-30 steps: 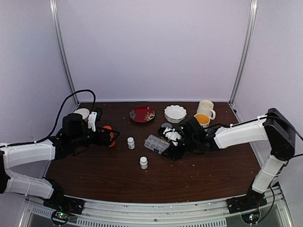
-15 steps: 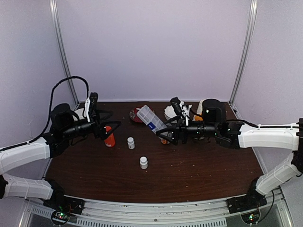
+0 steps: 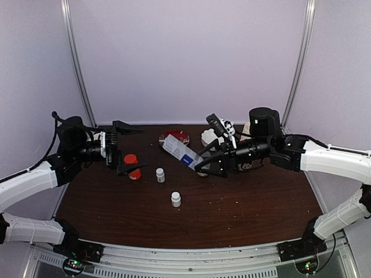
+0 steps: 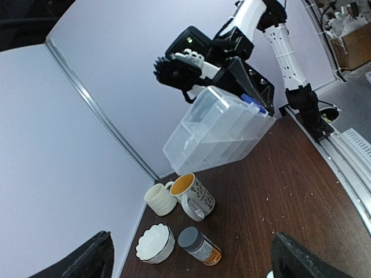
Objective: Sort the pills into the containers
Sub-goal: Pass from the right arm to the left
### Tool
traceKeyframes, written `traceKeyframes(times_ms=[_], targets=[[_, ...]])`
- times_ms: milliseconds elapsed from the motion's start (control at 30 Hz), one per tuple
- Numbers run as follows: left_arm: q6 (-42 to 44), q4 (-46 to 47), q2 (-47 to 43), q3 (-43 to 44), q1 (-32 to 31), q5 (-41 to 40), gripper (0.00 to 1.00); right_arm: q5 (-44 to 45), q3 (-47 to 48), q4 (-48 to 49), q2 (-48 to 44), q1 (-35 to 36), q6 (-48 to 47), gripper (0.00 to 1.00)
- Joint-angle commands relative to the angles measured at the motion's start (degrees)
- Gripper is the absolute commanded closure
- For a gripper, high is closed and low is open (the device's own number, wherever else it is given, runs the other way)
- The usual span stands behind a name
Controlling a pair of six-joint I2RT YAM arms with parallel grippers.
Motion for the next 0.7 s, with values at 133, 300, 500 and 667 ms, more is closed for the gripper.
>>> traceKeyframes(times_ms=[133,300,500,667], targets=[[20.8,-15.5,4.4,9.0,-1.9,11.5,0.09,-5.6,6.0,-14.2,2.8,0.7,-7.6,0.35],[28.4,-23.8,5.7,11.1,-5.1,8.0,0.11,-5.0,10.4,-19.4,6.8,1.4,-9.6,0.35],[28.4,-23.9,6.8,11.4,-6.5,5.8,0.13,-4.3,12.4,-20.3,9.6,2.0,-9.7,0.35],[29.6,-25.5,9.6,13.0,-7.2,6.7,0.25,-3.8,14.6,-21.8,12.0,2.8,-11.4,0.35]])
